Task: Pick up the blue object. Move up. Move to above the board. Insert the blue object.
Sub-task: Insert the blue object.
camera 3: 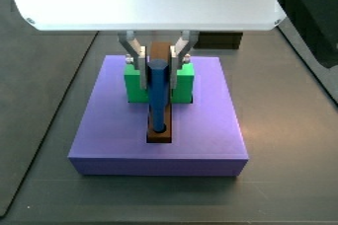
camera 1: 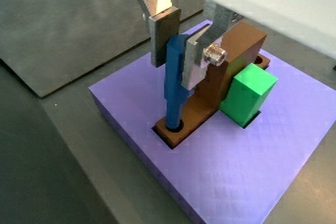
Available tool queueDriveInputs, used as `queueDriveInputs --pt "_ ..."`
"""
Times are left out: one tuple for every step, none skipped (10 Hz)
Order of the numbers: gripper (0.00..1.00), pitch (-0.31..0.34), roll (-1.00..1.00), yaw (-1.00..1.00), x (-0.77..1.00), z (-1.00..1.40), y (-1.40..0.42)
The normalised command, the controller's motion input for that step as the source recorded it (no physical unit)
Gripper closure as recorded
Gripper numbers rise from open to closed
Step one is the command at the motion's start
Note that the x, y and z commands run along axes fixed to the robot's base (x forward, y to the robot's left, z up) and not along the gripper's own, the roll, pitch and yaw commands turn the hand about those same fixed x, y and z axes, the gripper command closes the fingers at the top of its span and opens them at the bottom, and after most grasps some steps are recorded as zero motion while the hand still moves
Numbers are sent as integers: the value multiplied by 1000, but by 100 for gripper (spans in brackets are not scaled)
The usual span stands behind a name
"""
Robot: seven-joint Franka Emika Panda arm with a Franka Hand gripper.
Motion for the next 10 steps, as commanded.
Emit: queueDriveInputs --pt "100 -47 119 77 0 -186 0" --pt "100 -29 116 86 0 -177 0" --pt "100 -30 124 94 0 -200 0" --pt "100 -40 159 114 91 -194 -54" --pt "100 -34 199 94 163 -174 -129" --pt "100 -36 214 71 220 -203 -166" --pt "100 -54 224 66 189 -271 -146" --pt "100 -64 210 60 140 -323 -117" --pt "100 -74 181 97 3 -443 -23" --pt "100 -69 211 69 -63 -497 0"
